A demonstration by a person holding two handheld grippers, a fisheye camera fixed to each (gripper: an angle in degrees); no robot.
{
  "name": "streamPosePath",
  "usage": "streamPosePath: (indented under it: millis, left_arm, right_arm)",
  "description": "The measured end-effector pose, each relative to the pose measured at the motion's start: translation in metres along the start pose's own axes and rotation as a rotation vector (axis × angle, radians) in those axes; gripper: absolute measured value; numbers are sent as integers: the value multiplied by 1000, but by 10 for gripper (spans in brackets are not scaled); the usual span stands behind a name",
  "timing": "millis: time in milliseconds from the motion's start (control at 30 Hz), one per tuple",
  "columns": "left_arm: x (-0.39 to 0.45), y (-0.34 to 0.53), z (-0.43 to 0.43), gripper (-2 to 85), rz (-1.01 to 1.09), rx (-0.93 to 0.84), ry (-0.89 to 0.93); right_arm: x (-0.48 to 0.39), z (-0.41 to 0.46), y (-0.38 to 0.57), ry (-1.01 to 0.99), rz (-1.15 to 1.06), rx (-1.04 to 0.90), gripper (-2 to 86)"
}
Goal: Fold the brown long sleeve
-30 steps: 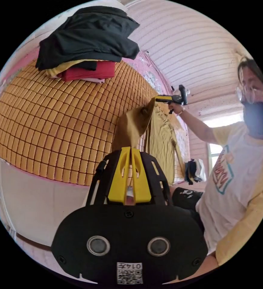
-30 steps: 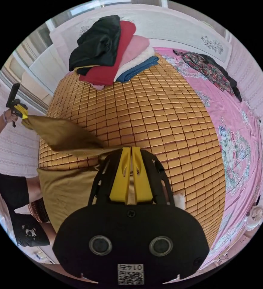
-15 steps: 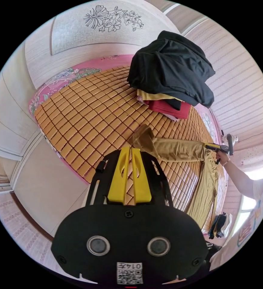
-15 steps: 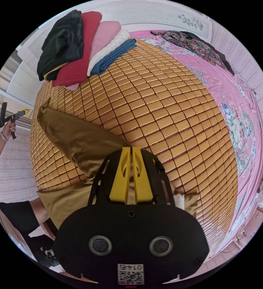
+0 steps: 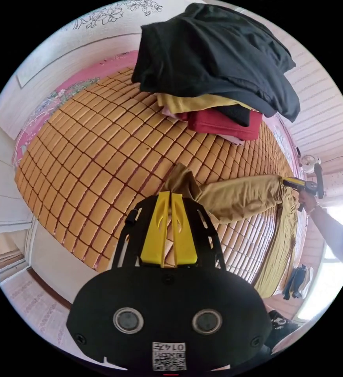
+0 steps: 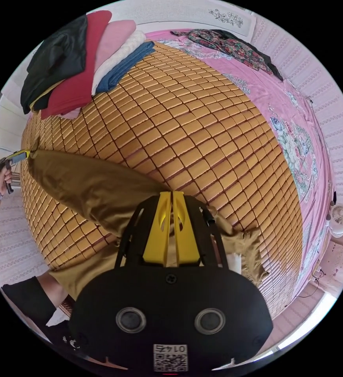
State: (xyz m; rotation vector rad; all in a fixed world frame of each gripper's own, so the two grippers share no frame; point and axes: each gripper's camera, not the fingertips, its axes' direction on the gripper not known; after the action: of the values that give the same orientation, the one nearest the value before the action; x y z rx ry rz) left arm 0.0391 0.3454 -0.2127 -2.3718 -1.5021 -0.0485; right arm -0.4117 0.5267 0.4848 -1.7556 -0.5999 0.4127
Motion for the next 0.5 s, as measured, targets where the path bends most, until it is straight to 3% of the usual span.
streamPosePath:
  millis: [167, 433, 500]
  left_arm:
    - [-30, 55, -36, 18, -124, 163, 15]
    - [-35, 68, -28, 78, -226, 172, 63]
    - [-22, 56, -8, 69, -201, 94, 53]
  right_arm:
    - [-12, -9, 7, 85, 14, 44, 49]
    - [-53, -43, 32, 108, 29, 168, 62]
    - [-75, -52, 45, 78, 13, 194, 62]
